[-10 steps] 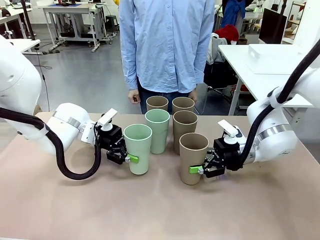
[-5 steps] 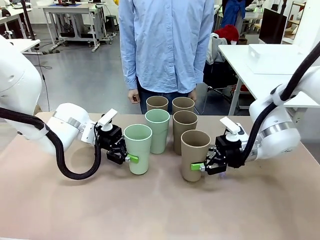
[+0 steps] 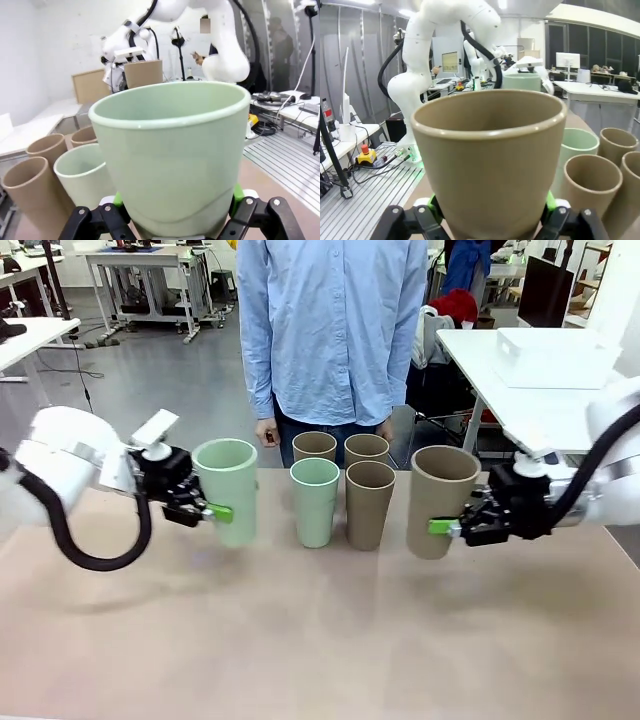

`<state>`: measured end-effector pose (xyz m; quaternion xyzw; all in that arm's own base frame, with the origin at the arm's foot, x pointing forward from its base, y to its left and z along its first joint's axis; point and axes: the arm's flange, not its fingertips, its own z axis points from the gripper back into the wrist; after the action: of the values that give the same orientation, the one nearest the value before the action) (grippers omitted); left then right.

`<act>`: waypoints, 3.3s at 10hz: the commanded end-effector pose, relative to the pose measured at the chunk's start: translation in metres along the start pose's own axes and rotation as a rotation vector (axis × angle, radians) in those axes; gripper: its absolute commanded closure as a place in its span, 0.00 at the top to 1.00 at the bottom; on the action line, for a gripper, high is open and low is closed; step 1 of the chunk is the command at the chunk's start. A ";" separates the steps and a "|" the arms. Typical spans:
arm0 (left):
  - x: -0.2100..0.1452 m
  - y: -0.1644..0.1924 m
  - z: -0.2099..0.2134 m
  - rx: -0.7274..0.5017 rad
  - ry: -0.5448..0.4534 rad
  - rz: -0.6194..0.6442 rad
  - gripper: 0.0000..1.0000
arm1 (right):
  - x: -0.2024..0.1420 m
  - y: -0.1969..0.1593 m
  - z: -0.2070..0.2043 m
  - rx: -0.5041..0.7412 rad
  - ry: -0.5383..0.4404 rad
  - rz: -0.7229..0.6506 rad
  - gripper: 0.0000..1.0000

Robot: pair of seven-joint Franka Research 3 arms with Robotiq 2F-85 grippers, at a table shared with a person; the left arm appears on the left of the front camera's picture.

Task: Stack the cups and store them in the basket.
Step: Pick up two Reusable plastic cups , one in each hand, then place the stack of Reusable plastic cups into the Pantry Basket.

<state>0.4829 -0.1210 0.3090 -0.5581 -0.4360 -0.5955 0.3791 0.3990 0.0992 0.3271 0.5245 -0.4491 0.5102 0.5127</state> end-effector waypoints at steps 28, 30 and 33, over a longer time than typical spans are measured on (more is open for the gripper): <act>0.042 -0.091 0.072 0.148 0.069 -0.019 0.85 | 0.009 0.040 0.105 -0.135 -0.059 -0.024 0.85; 0.042 -0.091 0.072 0.148 0.069 -0.019 0.85 | 0.009 0.040 0.105 -0.135 -0.059 -0.024 0.85; 0.042 -0.091 0.072 0.148 0.069 -0.019 0.85 | 0.009 0.040 0.105 -0.135 -0.059 -0.024 0.85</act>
<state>0.4168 -0.0215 0.3384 -0.4986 -0.4718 -0.5858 0.4309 0.3681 -0.0068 0.3415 0.5110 -0.4888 0.4562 0.5402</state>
